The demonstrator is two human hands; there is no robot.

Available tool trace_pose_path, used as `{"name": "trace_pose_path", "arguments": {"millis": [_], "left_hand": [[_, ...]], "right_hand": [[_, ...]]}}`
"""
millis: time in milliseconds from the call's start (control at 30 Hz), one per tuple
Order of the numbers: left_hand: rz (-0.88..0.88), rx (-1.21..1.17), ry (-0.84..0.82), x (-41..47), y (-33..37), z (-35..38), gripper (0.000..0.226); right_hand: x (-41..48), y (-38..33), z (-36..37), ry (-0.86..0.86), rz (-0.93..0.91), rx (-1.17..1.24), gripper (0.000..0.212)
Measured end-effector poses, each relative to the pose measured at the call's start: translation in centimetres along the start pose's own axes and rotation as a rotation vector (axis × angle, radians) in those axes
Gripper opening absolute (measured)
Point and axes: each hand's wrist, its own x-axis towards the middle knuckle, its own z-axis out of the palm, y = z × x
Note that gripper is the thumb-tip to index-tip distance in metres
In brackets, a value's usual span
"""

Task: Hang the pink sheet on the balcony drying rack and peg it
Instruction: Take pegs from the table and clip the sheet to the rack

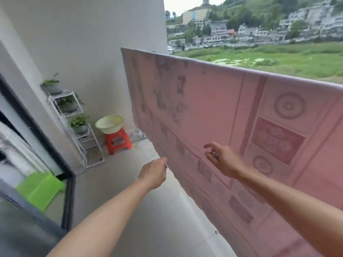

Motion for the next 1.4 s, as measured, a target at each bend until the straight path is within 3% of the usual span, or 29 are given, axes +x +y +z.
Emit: {"name": "trace_pose_path", "arguments": {"millis": [367,533,900,1400], "left_hand": [[-0.316,0.049,0.062,12.4,-16.1,-6.0,0.014],[-0.408,0.033,0.072,18.2,-26.8,-7.2,0.01],[-0.395,0.076,0.049,35.3,-48.3,-15.1,0.01],[-0.285,0.102,0.103,68.4,-68.9,-17.9,0.016]], "right_hand": [[28.3,-7.3,9.0,-0.118,-0.3,-0.062,0.029],[40.8,-12.3,16.3,-0.142,-0.36,-0.095,0.027],[65.4,-22.2,27.0,-0.115,-0.286,-0.226,0.029],[102.4,-24.4,38.3,-0.075,-0.288,-0.299,0.027]]}}
